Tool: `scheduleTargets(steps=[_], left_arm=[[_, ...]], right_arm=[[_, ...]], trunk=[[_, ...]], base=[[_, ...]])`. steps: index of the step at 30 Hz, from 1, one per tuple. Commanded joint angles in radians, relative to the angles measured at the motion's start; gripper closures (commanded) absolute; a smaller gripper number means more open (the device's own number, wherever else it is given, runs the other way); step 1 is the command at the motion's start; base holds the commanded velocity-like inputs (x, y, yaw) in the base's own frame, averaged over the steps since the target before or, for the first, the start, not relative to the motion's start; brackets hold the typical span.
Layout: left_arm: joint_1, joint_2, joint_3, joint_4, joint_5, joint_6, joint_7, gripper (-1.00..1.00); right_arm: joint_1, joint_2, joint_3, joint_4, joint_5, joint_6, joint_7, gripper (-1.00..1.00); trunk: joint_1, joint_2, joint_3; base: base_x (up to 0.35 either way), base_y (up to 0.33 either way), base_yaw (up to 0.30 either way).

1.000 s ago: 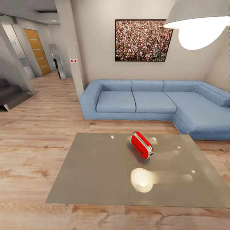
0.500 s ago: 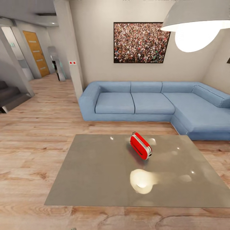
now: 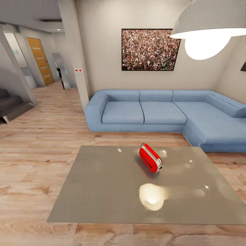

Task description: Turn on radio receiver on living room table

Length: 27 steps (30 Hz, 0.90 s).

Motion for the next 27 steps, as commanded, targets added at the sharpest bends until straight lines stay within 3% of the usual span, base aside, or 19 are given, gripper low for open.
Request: scheduleTargets(steps=[1, 17, 21, 25, 27], left_arm=[[0.000, 0.000, 0.000, 0.000, 0.000, 0.000, 0.000, 1.00], [0.000, 0.000, 0.000, 0.000, 0.000, 0.000, 0.000, 1.00], [0.000, 0.000, 0.000, 0.000, -0.001, 0.000, 0.000, 1.00], [0.000, 0.000, 0.000, 0.000, -0.001, 0.000, 0.000, 1.00], [0.000, 0.000, 0.000, 0.000, 0.000, 0.000, 0.000, 1.00]], right_arm=[[0.000, 0.000, 0.000, 0.000, 0.001, 0.000, 0.000, -1.00], [0.000, 0.006, 0.002, 0.004, 0.005, 0.004, 0.000, -1.00], [0.000, 0.033, 0.001, 0.005, 0.005, 0.003, 0.000, -1.00], [0.000, 0.082, 0.000, 0.005, 0.004, 0.003, 0.000, -1.00], [0.000, 0.087, 0.000, 0.005, 0.004, 0.003, 0.000, -1.00]], trunk=[[0.000, 0.000, 0.002], [0.000, 0.000, 0.013], [0.000, 0.000, 0.013], [0.000, 0.000, 0.013], [0.000, 0.000, 0.013]], base=[[0.000, 0.000, 0.000], [0.000, 0.000, 0.000], [0.000, 0.000, 0.000], [0.000, 0.000, 0.000], [0.000, 0.000, 0.000]])
